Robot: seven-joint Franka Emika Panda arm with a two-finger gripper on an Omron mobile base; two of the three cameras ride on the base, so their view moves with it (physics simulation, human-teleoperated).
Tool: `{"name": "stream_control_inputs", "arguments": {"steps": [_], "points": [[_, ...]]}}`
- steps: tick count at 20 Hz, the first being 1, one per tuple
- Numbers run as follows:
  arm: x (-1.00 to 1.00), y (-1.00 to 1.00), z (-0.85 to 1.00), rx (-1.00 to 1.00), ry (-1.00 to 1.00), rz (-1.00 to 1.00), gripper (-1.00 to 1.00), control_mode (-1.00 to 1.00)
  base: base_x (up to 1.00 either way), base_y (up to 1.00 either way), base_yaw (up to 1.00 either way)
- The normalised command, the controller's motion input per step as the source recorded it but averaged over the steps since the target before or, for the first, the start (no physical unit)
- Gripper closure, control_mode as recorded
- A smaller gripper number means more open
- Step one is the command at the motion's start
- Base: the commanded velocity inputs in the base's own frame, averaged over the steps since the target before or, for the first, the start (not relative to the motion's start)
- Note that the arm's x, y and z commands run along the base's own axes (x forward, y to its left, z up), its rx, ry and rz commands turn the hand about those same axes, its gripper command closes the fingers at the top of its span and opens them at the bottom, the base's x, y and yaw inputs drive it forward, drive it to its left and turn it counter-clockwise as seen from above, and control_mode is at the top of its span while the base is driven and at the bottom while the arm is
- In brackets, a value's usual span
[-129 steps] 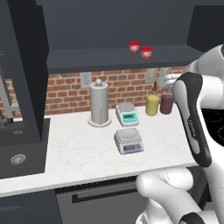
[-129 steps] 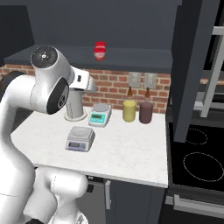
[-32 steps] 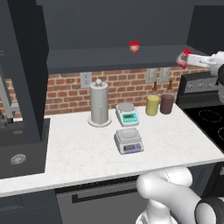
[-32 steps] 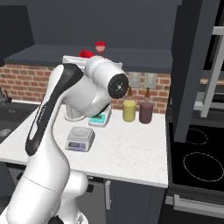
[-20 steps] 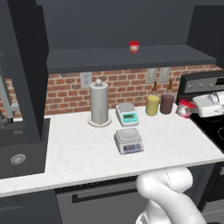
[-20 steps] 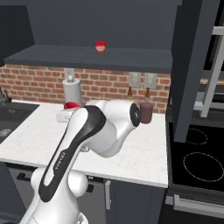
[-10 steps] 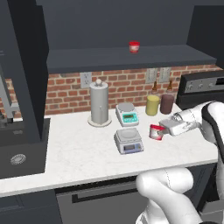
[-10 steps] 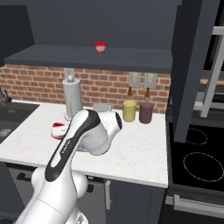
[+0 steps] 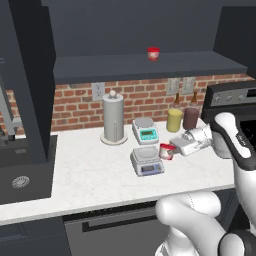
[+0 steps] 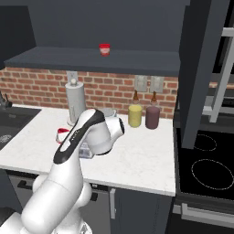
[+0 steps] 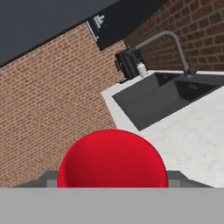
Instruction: Pick the jam and place it on the digital scale for weighing, and close the cabinet.
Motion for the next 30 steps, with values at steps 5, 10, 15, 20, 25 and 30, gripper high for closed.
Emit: {"name": "stream_control_inputs", "arguments": {"steps": [5, 10, 15, 20, 25, 30], "points": [[0.16, -0.03, -0.35, -0.11, -0.29, -0.02, 1.00, -1.00, 0.00, 0.00, 0.00], [0.06, 0.00, -0.55, -0.25, -0.28, -0.10, 1.00, -1.00, 0.00, 0.00, 0.00], [0.17, 0.10, -0.06, -0.10, 0.04, -0.08, 1.00, -1.00, 0.00, 0.00, 0.00], [0.04, 0.00, 0.04, -0.01, 0.11, 0.00, 1.00, -1.00, 0.00, 0.00, 0.00], [0.19, 0.00, -0.05, 0.00, -0.02, 0.00, 1.00, -1.00, 0.00, 0.00, 0.00], [0.56, 0.00, -0.19, 0.00, -0.09, 0.00, 1.00, -1.00, 0.00, 0.00, 0.00]]}}
